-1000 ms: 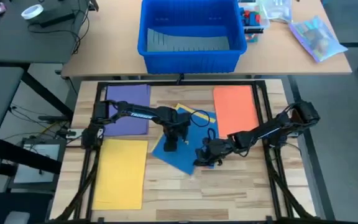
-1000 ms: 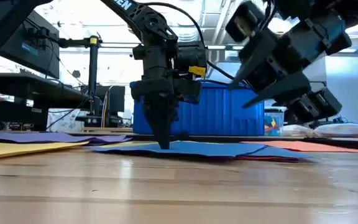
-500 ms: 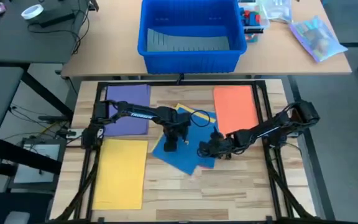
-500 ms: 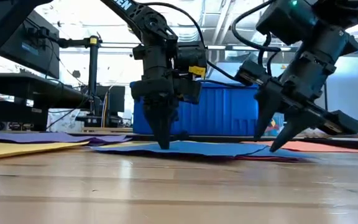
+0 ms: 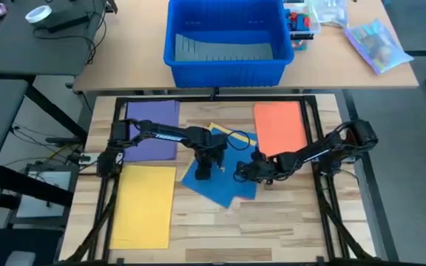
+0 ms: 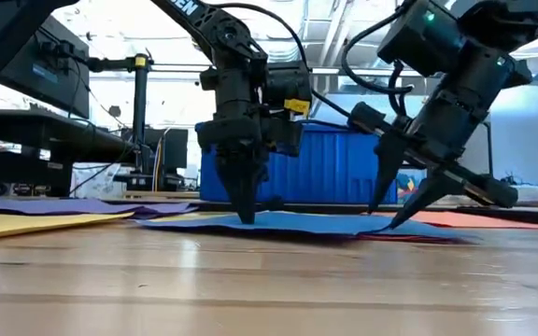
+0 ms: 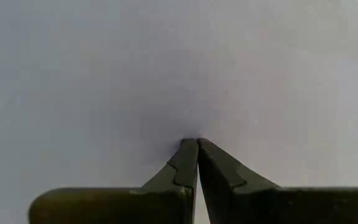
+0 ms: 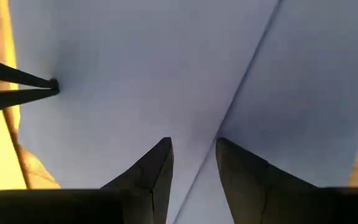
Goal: Organize paper
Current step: Prepare the blue colored paper
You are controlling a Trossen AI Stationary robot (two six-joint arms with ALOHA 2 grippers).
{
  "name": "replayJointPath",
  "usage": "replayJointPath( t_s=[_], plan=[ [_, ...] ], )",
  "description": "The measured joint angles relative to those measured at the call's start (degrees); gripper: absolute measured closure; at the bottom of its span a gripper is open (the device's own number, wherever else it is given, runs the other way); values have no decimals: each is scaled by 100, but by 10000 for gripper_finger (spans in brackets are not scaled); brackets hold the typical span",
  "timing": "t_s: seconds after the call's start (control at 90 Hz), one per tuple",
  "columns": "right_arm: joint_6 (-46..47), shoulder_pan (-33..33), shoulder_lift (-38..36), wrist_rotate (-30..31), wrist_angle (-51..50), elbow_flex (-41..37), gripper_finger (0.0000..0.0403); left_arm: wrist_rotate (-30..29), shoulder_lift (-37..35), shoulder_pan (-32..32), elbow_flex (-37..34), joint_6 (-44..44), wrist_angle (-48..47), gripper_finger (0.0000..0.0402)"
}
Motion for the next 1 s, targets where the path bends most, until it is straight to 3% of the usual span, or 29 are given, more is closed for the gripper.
replayJointPath(
  t_s=[0.567, 0.867, 1.0],
  plan=[
    [-919, -2, -15, 92, 1462, 0, 288, 67, 0, 2, 0, -5, 46, 402],
    [-534, -239, -4, 273, 1024, 0, 291, 132, 11, -7, 0, 18, 173, 402],
    [-740, -338, -2, 293, 1008, 0, 328, 125, 11, -7, 0, 22, 171, 402]
  ],
)
